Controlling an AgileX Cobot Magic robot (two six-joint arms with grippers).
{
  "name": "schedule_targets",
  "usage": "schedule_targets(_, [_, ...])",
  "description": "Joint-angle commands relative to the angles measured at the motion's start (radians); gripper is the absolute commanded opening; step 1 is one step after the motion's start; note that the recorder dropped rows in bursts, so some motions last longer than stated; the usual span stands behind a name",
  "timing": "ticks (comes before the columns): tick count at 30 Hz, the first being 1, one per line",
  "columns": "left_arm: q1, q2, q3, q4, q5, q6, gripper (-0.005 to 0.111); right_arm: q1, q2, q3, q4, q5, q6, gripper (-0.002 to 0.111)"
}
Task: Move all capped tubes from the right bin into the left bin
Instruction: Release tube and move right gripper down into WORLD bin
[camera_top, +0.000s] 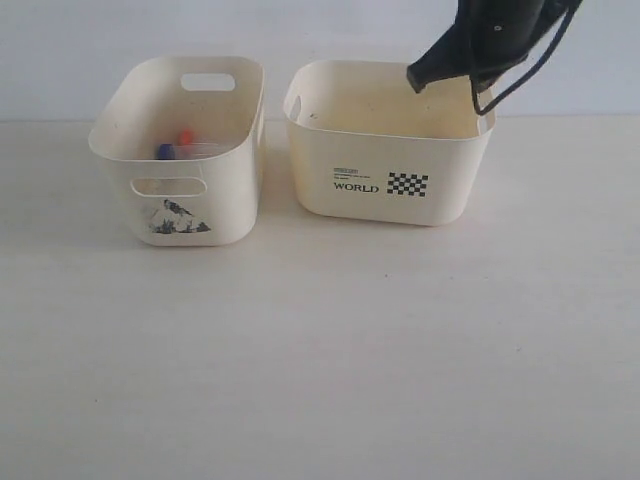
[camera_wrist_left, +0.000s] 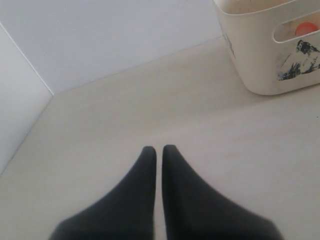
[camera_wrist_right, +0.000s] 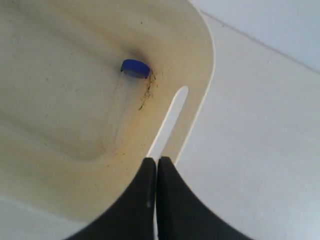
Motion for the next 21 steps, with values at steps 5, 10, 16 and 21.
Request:
schedule_targets(5, [0.0,0.0,-0.004,0.001,-0.004,-0.01,0.004,-0.014,0.268,-0.471,0.193,0.07,-0.023,0.0])
schedule_targets(10, [0.0,0.0,-0.004,0.001,-0.004,-0.01,0.004,0.0,0.445,-0.733,0.239,0.223,-0.021,0.0])
schedule_targets(16, [0.0,0.0,-0.004,0.001,-0.004,-0.01,0.004,0.0,0.539,-0.784,0.213,0.242,-0.017,0.0])
schedule_targets(21, [0.0,0.0,-0.004,0.001,-0.004,-0.01,0.004,0.002,0.549,-0.782,0.201,0.242,0.004,0.0])
